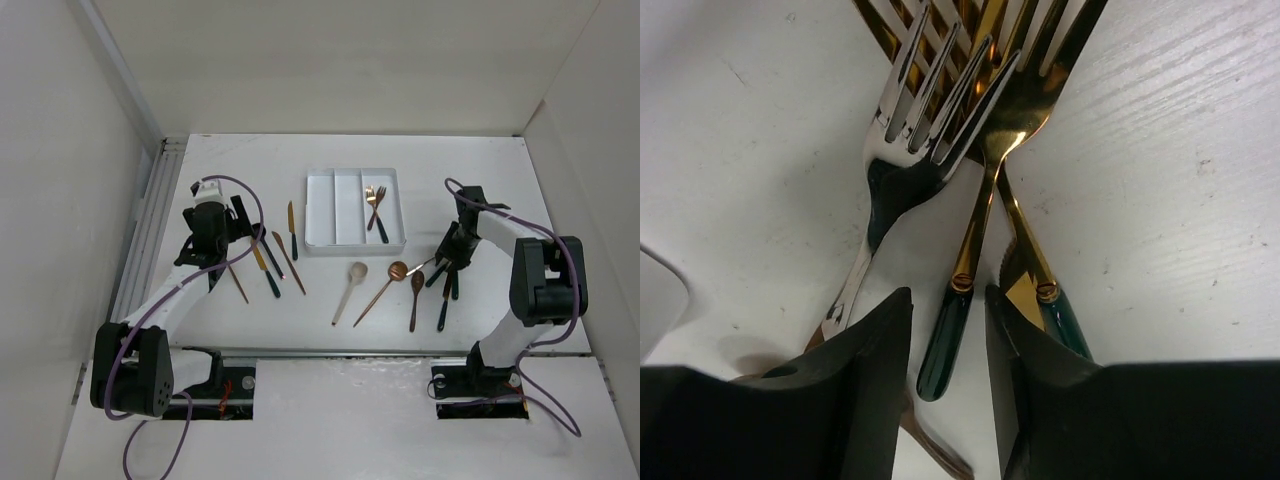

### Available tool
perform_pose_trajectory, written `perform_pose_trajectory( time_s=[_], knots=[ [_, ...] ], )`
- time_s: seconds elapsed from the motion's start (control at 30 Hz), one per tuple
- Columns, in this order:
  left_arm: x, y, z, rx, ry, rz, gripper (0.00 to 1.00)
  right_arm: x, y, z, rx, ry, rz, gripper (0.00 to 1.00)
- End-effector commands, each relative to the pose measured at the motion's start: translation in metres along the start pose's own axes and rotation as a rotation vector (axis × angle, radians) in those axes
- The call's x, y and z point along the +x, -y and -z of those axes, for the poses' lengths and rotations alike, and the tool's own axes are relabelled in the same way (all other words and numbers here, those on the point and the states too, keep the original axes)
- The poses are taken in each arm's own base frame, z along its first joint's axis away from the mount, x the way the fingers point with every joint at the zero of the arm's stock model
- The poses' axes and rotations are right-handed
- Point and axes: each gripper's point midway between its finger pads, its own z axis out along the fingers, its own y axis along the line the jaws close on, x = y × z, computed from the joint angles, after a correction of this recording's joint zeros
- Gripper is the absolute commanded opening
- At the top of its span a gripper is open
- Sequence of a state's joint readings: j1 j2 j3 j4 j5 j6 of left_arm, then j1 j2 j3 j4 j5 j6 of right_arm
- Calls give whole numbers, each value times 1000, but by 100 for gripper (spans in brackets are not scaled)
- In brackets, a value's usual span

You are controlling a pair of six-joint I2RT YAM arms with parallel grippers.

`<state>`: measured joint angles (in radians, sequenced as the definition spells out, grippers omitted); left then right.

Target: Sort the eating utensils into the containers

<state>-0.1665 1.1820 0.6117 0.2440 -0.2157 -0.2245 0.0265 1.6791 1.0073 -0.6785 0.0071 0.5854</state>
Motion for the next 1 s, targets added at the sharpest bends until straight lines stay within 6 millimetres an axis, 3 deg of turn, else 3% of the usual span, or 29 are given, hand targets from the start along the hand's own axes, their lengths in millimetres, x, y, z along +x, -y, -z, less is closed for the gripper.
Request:
perform_pose_trajectory(
  time_s=[0.0, 0.1, 0.23, 0.3, 0.4, 0.53, 0.63, 0.7, 0.73, 0.77, 0.8, 0.83, 0.9, 0.97],
  knots=[
    [-13, -1, 1, -4, 59, -4, 80, -7, -8, -6, -21, 21, -21, 40],
    [-14, -3, 1, -13, 62, -13, 81, -5, -6, -11, -9, 5, -21, 34],
    [-14, -3, 1, -13, 62, -13, 81, -12, -1, -8, 29, 33, -21, 4],
    [-14, -3, 1, -13, 62, -13, 81, -25, 2, 0, 60, 82, -23, 0],
    [-14, -3, 1, -13, 62, -13, 81, -41, 11, 23, 120, 157, -9, 0],
    [-14, -3, 1, -13, 62, -13, 81, -74, 12, 78, 181, 334, -19, 0],
    [-9, -4, 1, -15, 53, -15, 81, -96, -10, 127, 150, 503, -7, 0],
    [-9, -4, 1, -15, 53, -15, 81, -97, -49, 145, 60, 559, 79, 0],
    [-9, -4, 1, -15, 53, -15, 81, -99, -70, 144, 21, 576, 165, 0],
    [-9, -2, 1, -6, 51, -15, 81, -85, -99, 141, -61, 542, 262, 0],
    [-9, -2, 1, -6, 51, -15, 81, -83, -120, 143, -112, 537, 328, 0],
    [-13, -1, 1, -4, 59, -13, 81, -77, -135, 124, -109, 497, 418, 0],
    [-13, 1, 1, 5, 57, -13, 81, -68, -168, 121, -139, 484, 499, 0],
    [-10, 0, 1, 2, 47, -16, 81, -62, -189, 101, -118, 448, 580, 0]
  ],
)
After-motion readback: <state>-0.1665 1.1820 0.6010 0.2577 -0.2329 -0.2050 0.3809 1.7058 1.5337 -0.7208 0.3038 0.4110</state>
